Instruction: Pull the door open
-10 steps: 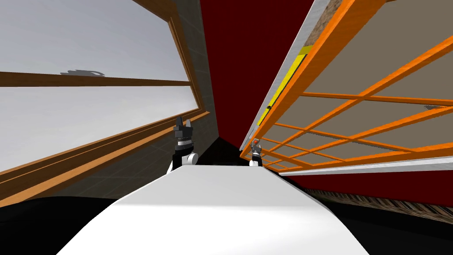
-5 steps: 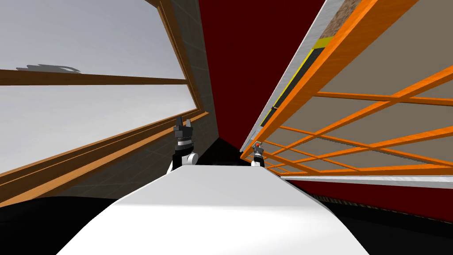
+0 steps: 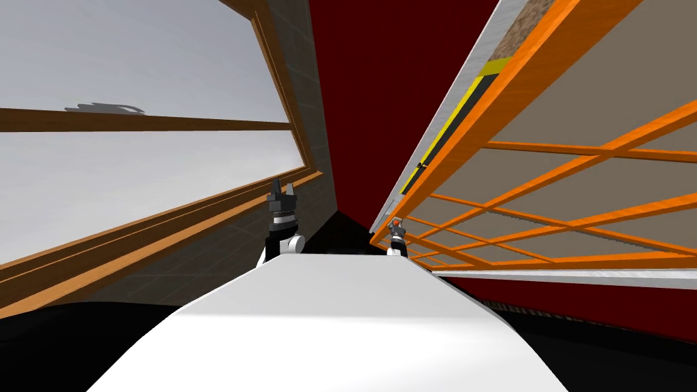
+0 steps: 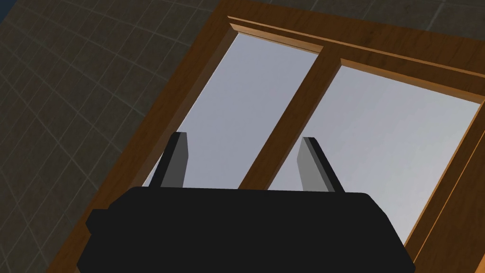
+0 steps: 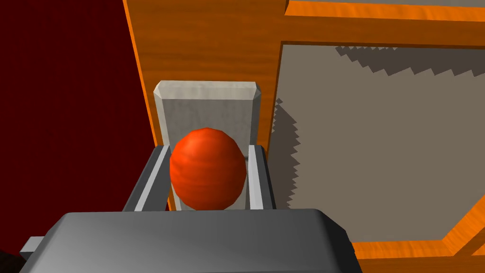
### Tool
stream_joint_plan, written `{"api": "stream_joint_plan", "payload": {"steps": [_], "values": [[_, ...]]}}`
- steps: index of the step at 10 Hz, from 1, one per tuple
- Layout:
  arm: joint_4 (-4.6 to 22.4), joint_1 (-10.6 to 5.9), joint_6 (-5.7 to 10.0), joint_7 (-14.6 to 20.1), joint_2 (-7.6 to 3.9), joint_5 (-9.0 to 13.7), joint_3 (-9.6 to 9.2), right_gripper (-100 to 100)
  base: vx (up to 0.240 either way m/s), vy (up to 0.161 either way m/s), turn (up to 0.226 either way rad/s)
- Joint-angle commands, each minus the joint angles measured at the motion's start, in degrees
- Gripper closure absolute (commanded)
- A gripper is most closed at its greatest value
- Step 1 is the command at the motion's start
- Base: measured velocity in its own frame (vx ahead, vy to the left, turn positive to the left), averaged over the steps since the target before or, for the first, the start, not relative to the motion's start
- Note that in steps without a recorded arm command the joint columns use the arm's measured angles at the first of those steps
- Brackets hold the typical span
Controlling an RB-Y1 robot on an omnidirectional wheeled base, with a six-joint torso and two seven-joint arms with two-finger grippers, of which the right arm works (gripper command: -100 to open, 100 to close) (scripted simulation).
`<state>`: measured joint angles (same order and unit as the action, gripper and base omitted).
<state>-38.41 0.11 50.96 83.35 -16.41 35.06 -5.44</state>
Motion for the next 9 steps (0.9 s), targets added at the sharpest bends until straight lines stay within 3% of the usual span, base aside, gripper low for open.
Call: {"api": "stream_joint_plan", "payload": {"steps": [1,7,9], "values": [[-0.3,0.4,0.01,1.0,-0.34,-0.5,-1.07,100,-0.214,-0.049,0.097],[-1.6,2.15,0.98,6.4,-3.5,-3.0,-6.08,100,-0.238,-0.024,0.114],[-1.5,2.12,0.93,6.6,-3.55,-3.1,-6.3,100,-0.17,-0.015,0.06]]}}
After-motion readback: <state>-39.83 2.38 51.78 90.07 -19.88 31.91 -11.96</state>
